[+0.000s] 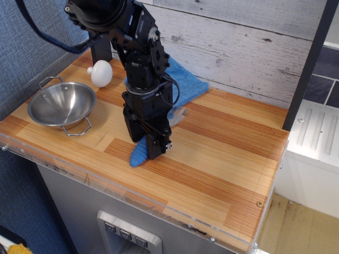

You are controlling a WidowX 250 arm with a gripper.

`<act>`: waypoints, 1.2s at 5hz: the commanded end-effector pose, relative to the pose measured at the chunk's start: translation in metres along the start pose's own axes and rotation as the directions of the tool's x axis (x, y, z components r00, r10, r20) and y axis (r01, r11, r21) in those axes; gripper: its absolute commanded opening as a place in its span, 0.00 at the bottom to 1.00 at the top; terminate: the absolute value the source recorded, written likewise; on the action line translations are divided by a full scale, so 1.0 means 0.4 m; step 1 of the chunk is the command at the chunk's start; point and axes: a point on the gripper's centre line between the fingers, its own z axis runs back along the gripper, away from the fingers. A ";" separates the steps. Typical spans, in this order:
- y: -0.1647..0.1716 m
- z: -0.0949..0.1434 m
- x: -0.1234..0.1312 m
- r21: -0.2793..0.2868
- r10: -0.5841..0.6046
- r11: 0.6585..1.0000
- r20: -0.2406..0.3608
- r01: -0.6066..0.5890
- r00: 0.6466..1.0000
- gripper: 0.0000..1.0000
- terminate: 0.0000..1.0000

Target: Move the blue fork to the back left edge of the table

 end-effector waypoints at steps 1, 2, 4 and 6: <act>0.016 0.022 0.000 0.018 -0.008 1.000 0.033 0.007 0.999 0.00 0.00; 0.011 0.029 0.000 0.018 -0.012 1.000 0.038 0.011 0.999 0.00 0.00; 0.015 0.088 0.020 -0.017 0.063 0.998 0.076 -0.062 0.995 0.00 0.00; -0.063 0.146 0.103 -0.092 0.183 0.981 0.141 -0.171 0.973 0.00 0.00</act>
